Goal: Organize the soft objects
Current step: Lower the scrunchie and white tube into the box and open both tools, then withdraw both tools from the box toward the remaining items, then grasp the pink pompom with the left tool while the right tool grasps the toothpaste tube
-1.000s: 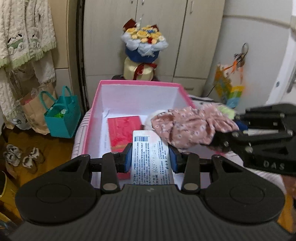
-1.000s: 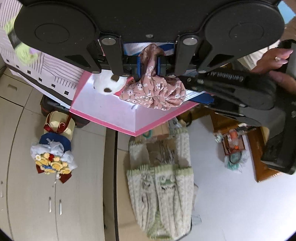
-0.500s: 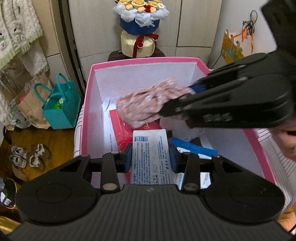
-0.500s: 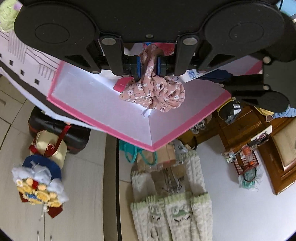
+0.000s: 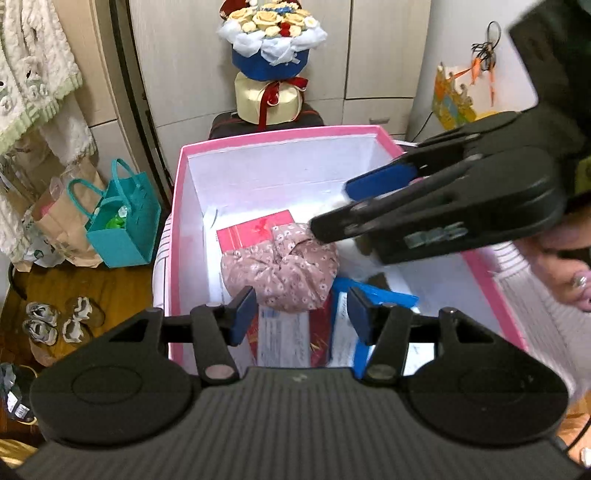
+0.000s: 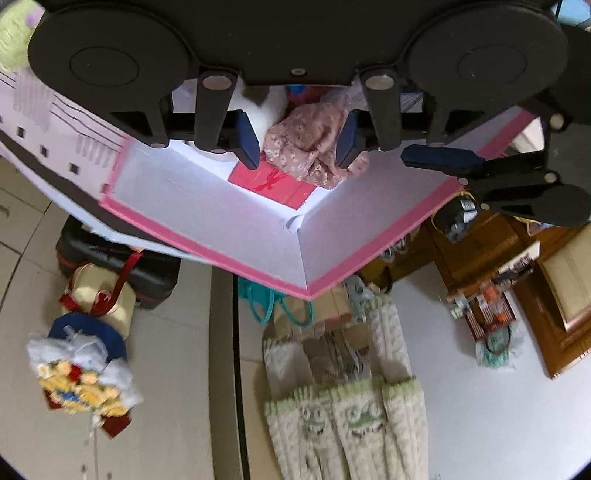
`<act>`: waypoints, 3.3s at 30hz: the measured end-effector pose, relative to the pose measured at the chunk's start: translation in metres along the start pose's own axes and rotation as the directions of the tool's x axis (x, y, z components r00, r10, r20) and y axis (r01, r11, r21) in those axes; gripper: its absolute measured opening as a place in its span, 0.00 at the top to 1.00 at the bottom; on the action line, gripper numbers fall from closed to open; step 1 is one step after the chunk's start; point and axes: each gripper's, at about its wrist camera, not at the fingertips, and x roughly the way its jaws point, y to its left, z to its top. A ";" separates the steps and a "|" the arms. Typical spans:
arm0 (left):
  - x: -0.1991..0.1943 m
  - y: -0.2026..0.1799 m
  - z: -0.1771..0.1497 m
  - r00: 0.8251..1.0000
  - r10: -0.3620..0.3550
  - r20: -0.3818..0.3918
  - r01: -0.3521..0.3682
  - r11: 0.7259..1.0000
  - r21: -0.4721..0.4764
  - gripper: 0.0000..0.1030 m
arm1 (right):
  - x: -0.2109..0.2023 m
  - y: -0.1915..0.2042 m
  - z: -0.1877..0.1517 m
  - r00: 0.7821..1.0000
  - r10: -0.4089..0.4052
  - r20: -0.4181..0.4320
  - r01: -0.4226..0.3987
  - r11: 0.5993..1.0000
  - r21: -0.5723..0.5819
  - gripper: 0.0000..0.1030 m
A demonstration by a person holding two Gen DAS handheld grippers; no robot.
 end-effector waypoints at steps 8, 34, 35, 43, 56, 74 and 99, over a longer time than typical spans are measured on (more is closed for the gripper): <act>-0.055 -0.012 -0.016 0.998 -0.021 0.065 0.019 1.000 0.018 0.45 | -0.092 0.007 -0.031 0.994 -0.050 0.097 0.054 0.998 -0.037 0.45; -0.092 -0.187 -0.069 0.967 -0.232 0.103 0.184 0.919 0.349 0.46 | -0.229 -0.009 -0.164 0.953 -0.197 0.229 0.209 0.978 -0.028 0.45; -0.089 -0.192 -0.070 0.967 -0.234 0.100 0.186 0.917 0.353 0.46 | -0.229 -0.012 -0.168 0.953 -0.199 0.228 0.210 0.977 -0.025 0.45; -0.058 -0.222 -0.071 0.977 -0.155 0.147 0.090 0.922 0.376 0.47 | -0.217 -0.037 -0.197 0.952 -0.217 0.217 0.225 0.974 -0.013 0.46; 0.020 -0.227 -0.033 0.976 0.029 0.215 -0.071 0.979 0.193 0.61 | -0.134 -0.082 -0.227 0.978 -0.160 0.132 0.173 0.981 -0.091 0.48; 0.099 -0.214 -0.005 0.993 0.113 0.031 -0.116 0.985 0.126 0.57 | -0.064 -0.102 -0.208 0.982 -0.129 0.137 0.141 0.987 -0.081 0.55; 0.106 -0.222 -0.025 0.970 0.206 0.128 -0.221 0.969 0.109 0.37 | -0.102 -0.101 -0.248 0.967 -0.221 0.130 0.223 0.975 -0.001 0.79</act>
